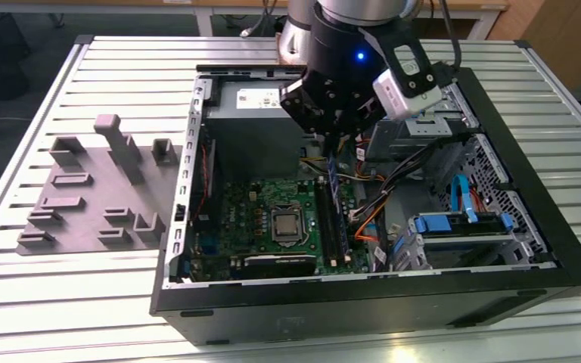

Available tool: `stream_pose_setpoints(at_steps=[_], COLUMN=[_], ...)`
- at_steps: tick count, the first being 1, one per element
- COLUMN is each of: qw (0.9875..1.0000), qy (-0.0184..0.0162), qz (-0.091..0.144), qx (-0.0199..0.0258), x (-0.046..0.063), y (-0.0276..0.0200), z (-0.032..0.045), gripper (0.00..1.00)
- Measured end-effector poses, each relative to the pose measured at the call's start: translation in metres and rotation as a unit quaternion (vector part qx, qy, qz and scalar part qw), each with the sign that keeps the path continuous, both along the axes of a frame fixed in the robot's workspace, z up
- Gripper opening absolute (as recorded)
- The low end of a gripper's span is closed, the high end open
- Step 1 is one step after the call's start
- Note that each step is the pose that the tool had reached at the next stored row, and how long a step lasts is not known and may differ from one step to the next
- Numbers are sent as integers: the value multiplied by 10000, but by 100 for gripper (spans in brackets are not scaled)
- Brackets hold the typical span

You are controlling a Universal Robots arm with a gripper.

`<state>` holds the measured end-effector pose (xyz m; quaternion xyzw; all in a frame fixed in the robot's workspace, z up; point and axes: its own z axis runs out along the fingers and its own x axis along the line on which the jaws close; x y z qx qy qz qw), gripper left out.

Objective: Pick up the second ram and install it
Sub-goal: 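Insert the second ram into the second slot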

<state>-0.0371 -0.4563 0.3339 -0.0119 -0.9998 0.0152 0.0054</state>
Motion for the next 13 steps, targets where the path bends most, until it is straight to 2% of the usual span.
stream_pose_setpoints(at_steps=[4, 7, 10, 13], qw=[10000, 10000, 9999, 9999], qy=[0, 1, 0, 1], qz=[-44, -35, 107, 136], qx=[0, -1, 6, 6], x=[5, 2, 2, 10], y=[0, 0, 0, 0], z=[-71, -83, -132, -187], gripper=[14, 14, 14, 14])
